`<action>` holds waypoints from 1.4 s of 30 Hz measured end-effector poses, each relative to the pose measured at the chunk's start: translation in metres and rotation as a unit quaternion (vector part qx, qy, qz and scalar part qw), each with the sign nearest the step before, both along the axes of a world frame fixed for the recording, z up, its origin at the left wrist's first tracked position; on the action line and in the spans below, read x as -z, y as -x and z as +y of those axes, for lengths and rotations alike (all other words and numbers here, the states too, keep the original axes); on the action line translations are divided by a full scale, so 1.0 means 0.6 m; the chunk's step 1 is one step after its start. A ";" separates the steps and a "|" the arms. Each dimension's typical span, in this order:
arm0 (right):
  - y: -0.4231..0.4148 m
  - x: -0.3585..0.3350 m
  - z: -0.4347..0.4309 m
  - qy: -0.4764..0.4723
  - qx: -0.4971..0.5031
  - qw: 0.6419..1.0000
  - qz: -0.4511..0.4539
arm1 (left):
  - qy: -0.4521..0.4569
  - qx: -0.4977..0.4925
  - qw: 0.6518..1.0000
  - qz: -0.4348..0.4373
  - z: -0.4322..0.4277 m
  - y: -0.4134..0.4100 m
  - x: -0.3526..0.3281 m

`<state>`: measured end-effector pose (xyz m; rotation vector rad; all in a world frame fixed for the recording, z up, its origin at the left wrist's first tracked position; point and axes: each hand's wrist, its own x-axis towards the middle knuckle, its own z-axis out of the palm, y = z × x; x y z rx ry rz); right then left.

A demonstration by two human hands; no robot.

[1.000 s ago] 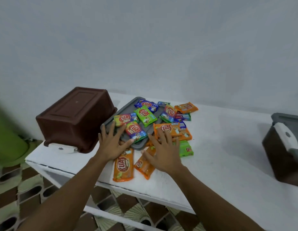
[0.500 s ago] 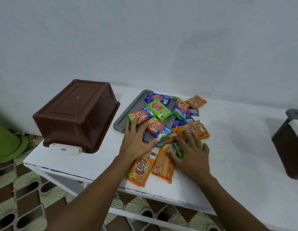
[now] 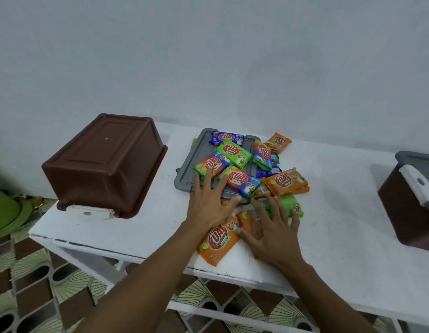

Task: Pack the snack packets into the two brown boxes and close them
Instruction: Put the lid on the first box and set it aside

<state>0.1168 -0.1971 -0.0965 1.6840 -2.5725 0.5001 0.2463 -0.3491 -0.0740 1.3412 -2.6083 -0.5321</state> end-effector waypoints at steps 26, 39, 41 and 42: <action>0.042 -0.076 -0.045 0.169 0.040 0.984 -0.029 | 0.219 0.292 0.928 -0.070 -0.050 -0.086 -0.092; -0.337 -0.100 -0.246 0.144 -0.112 0.977 -0.112 | 0.113 0.011 0.985 -0.131 -0.334 -0.405 -0.200; -0.373 -0.104 -0.263 0.141 -0.091 0.977 -0.134 | 0.039 0.030 0.991 -0.121 -0.338 -0.426 -0.185; -0.382 -0.107 -0.269 0.136 -0.079 0.976 -0.147 | 0.028 0.039 0.992 -0.114 -0.330 -0.429 -0.184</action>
